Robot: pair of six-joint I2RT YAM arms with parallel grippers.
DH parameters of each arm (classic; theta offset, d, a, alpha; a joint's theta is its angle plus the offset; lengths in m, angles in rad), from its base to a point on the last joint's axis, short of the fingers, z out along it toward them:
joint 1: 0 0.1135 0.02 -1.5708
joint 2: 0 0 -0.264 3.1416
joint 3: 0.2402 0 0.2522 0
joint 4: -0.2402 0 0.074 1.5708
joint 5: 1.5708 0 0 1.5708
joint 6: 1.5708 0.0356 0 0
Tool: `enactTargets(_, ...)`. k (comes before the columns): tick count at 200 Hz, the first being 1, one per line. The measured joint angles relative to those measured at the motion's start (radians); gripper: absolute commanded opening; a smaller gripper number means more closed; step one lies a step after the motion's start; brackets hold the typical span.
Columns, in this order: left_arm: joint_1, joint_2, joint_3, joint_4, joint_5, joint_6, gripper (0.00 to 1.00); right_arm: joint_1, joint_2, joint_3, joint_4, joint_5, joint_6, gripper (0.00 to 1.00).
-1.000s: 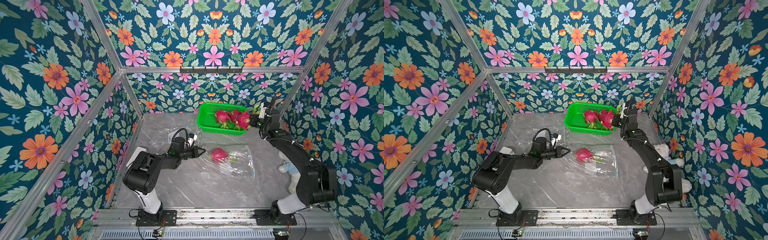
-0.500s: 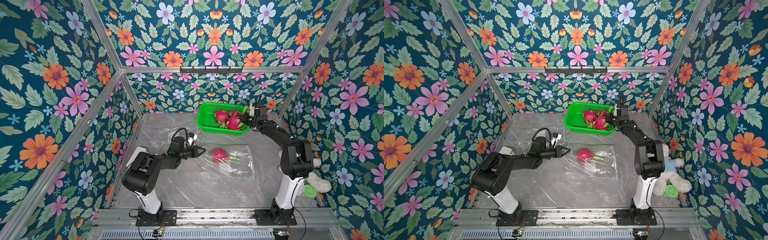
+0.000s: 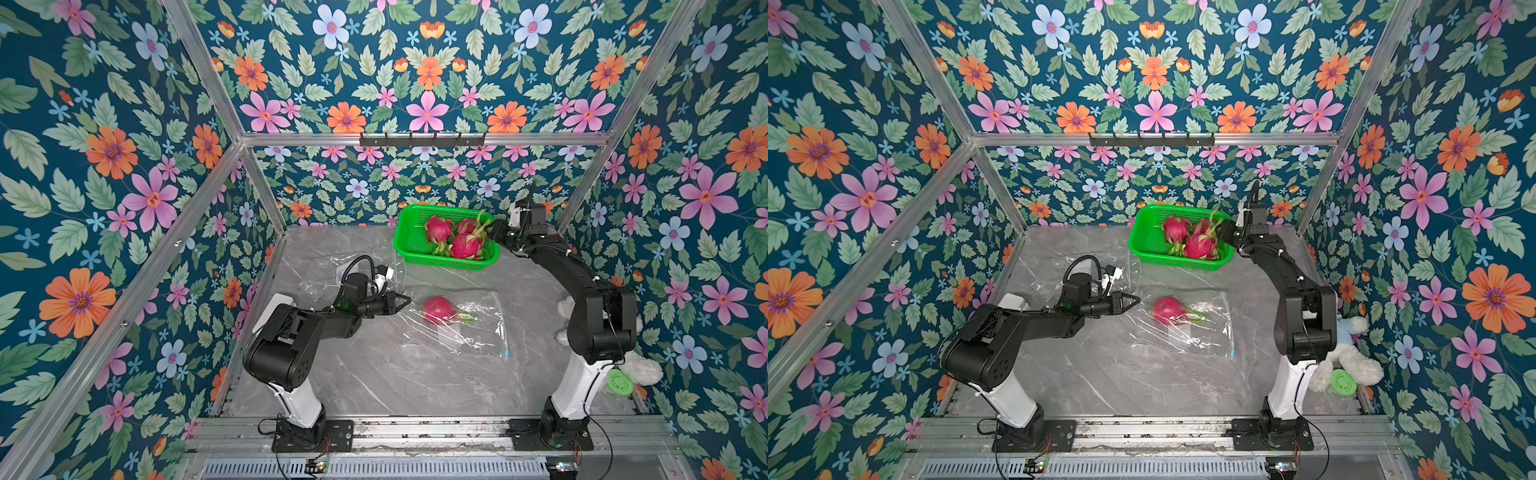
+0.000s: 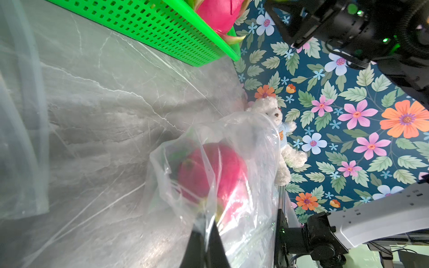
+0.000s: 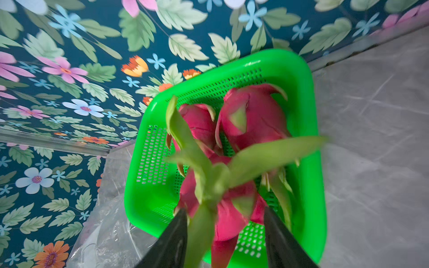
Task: Open the zip-top bag and take out the dragon fruit
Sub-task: Place the dragon fruit in the basket.
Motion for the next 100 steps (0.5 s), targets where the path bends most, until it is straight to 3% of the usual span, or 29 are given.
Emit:
enactTargets(38, 0.002, -0.006, 0.000, -0.002, -0.001, 0.001, 0.00, -0.017, -0.216, -0.151, -0.025, 0.009, -0.041, 0.52)
enactTargets(100, 0.007, -0.010, 0.004, -0.042, -0.017, 0.013, 0.00, -0.026, -0.566, -0.566, -0.067, -0.005, -0.039, 0.18)
